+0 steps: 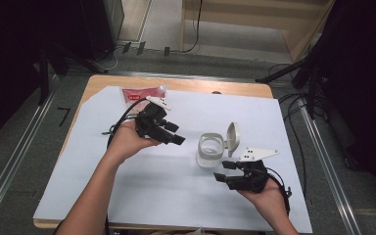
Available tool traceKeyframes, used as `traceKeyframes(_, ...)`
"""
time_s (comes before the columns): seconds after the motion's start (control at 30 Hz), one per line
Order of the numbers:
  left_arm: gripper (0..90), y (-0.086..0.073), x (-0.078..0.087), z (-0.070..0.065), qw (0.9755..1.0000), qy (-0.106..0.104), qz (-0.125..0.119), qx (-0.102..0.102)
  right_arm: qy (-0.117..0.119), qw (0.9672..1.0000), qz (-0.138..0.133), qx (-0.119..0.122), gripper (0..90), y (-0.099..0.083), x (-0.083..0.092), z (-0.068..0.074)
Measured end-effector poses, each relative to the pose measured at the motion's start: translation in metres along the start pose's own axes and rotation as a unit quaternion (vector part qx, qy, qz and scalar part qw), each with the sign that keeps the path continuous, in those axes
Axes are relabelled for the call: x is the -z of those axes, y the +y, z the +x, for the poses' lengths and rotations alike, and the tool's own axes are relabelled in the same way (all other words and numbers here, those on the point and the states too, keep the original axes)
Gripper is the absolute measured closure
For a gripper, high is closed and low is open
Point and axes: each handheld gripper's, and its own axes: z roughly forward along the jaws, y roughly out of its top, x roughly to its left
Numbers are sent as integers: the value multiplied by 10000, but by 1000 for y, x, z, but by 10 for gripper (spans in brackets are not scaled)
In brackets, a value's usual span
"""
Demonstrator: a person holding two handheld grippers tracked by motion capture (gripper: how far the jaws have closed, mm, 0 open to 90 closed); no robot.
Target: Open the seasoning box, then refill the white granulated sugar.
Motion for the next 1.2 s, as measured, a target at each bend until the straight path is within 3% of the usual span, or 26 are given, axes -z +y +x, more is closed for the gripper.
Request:
traceKeyframes(0.37, 405, -20, 28, 17, 9991, 206, -242, 276, 46, 10000, 9, 22, 448, 4, -4, 5)
traceKeyframes(0.77, 400, -41, 53, 29, 9968, 513, -309, 535, 129, 9998, 47, 128, 451, 8, -9, 8)
traceKeyframes(1.07, 396, -60, 77, 44, 9927, 781, -434, 810, 216, 9995, 102, 223, 454, 10, -15, 11)
traceKeyframes(1.2, 391, -69, 85, 56, 9894, 923, -501, 1006, 256, 9993, 111, 264, 454, 11, -18, 10)
